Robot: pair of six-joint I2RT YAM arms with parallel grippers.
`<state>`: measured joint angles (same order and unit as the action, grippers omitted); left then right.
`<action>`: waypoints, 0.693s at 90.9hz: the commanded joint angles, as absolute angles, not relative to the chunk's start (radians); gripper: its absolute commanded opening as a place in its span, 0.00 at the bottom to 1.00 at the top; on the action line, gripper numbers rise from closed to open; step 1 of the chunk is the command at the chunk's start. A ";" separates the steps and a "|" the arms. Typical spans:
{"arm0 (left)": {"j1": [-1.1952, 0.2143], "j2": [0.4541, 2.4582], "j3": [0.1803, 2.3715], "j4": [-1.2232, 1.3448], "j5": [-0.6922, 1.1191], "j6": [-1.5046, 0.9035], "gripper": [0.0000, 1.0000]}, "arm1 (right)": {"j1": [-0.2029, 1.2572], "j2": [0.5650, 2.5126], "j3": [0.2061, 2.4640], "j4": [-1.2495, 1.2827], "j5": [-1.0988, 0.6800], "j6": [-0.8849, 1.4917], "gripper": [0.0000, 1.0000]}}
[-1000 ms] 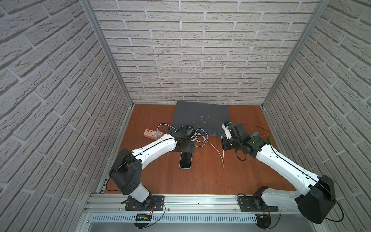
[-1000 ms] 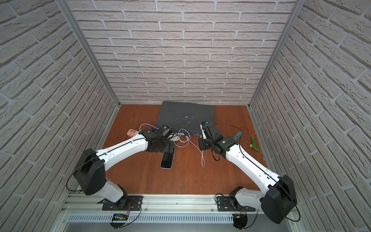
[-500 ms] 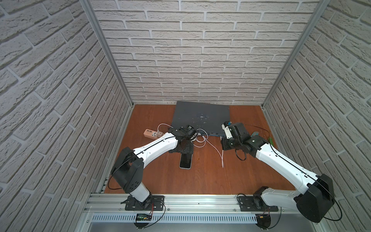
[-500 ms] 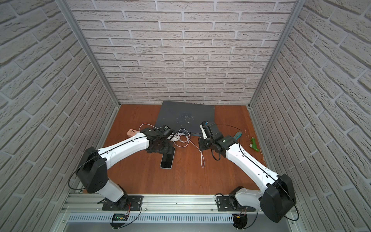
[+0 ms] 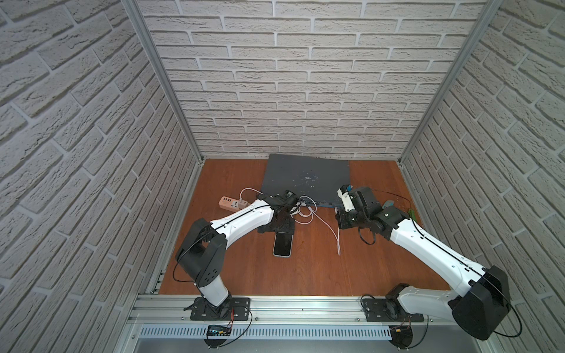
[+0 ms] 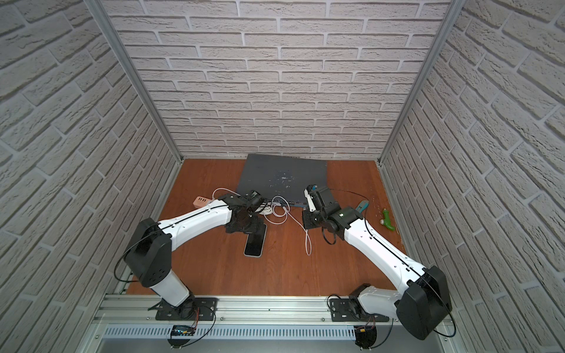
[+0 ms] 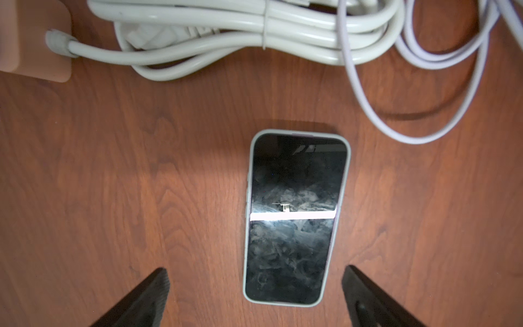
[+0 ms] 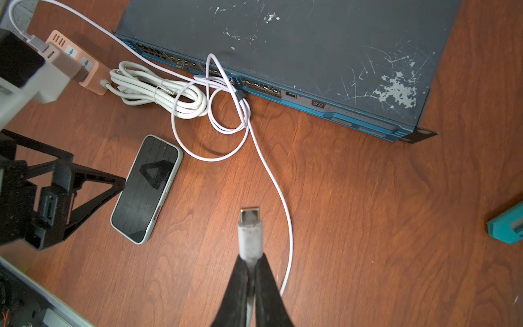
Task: Plug the charging cable into the phone
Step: Pick up the phone at the center of the board.
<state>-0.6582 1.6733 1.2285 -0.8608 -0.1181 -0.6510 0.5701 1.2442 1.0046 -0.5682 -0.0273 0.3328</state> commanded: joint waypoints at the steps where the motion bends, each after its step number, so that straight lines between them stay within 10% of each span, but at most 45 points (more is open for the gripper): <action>1: -0.655 1.707 1.248 -0.825 -0.082 -0.630 0.98 | 0.566 1.241 0.994 -0.554 -0.040 0.329 0.03; 63: -0.655 1.861 1.302 -0.784 -0.032 -0.567 0.98 | 0.568 1.242 0.988 -0.551 -0.040 0.320 0.03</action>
